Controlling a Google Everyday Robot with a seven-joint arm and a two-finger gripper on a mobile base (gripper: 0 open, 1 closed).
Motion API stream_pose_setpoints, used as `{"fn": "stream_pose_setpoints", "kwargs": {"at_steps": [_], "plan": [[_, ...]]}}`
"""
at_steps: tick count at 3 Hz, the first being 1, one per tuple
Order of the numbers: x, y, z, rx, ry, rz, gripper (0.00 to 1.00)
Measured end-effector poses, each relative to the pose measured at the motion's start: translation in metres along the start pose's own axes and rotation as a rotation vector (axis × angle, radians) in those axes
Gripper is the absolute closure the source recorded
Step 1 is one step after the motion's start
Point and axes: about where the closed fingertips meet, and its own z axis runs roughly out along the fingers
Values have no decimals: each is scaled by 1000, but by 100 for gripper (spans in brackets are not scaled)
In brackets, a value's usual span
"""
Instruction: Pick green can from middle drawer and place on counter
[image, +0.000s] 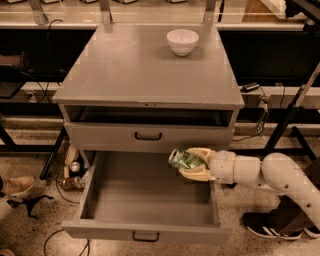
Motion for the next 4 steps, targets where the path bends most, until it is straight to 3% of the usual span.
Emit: {"fn": "stream_pose_setpoints", "kwargs": {"at_steps": [1,2,3,4], "plan": [[0,0,0,0,0,-1,100],[-44,-13,-40,46,-6,-101,100],[-110,-29,-90,98,9,-228,100],[-159,-51,-118,111,54,-310,100]]}}
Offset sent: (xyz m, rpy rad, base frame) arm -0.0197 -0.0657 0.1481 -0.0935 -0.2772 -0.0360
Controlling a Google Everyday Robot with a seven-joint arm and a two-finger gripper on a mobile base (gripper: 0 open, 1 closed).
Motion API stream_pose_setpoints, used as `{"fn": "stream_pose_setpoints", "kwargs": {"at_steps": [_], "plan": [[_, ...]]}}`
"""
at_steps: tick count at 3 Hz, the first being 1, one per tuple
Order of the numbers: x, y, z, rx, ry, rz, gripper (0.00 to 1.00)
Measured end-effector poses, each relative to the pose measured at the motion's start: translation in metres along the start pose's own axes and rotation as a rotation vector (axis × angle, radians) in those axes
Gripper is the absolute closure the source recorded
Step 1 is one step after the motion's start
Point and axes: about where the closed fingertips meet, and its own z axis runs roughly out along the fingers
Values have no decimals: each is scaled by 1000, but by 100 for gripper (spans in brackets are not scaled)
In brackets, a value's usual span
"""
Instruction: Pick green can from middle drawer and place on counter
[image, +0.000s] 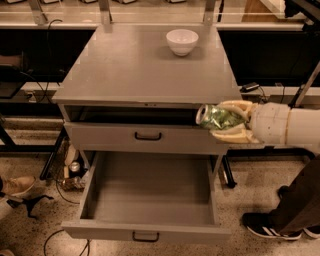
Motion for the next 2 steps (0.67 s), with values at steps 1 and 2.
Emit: {"fn": "stream_pose_setpoints", "kwargs": {"at_steps": [1,2], "plan": [[-37,-48,-3,-13,19,-71,100],[-37,-48,-2,-14,19,-71,100]]}}
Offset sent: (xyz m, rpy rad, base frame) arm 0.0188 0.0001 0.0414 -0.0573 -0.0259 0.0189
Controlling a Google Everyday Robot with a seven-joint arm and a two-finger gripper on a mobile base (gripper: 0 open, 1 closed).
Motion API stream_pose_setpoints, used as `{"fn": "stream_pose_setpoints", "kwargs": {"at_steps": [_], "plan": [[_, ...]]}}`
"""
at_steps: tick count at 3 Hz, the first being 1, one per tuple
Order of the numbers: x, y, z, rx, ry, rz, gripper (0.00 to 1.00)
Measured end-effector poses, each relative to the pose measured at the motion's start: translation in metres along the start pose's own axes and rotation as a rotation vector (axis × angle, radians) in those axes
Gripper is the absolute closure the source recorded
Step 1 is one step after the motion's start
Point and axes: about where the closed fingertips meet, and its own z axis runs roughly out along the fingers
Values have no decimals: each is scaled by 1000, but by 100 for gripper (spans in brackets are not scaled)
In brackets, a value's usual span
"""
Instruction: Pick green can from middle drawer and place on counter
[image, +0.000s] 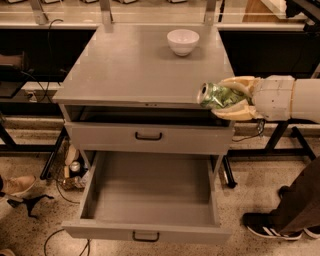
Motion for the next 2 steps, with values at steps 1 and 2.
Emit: {"fn": "stream_pose_setpoints", "kwargs": {"at_steps": [1,2], "plan": [[-6,-16,8,23,-13,-1,100],[-18,-43,20,5,-4,5,100]]}}
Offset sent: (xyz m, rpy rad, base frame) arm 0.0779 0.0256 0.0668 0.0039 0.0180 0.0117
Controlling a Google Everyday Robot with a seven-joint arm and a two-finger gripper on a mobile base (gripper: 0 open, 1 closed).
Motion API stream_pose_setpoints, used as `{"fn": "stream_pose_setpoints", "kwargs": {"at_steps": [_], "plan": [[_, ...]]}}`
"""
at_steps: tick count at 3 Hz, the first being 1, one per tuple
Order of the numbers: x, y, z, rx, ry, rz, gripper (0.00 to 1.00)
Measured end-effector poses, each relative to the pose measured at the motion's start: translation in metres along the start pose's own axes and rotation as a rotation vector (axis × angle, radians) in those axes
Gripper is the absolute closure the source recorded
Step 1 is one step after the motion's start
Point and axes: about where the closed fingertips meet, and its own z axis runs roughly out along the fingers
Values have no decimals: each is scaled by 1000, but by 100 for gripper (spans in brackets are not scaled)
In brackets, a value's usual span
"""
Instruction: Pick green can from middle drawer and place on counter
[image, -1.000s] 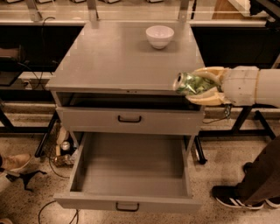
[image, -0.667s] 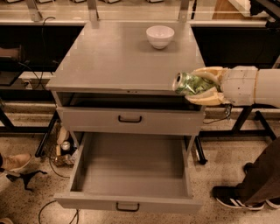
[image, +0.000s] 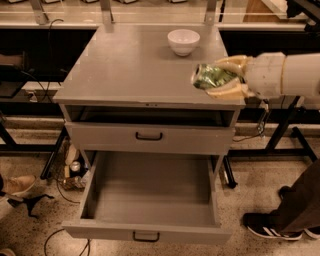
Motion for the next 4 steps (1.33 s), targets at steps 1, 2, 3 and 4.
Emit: {"fn": "stream_pose_setpoints", "kwargs": {"at_steps": [1,2,3,4], "plan": [[-7,-27,26,-57,29,23,100],[-5,-44,64,-119,88,44,100],[5,-52,100,-160,154,61,100],[20,-57,126,-145,213,85,100]]}}
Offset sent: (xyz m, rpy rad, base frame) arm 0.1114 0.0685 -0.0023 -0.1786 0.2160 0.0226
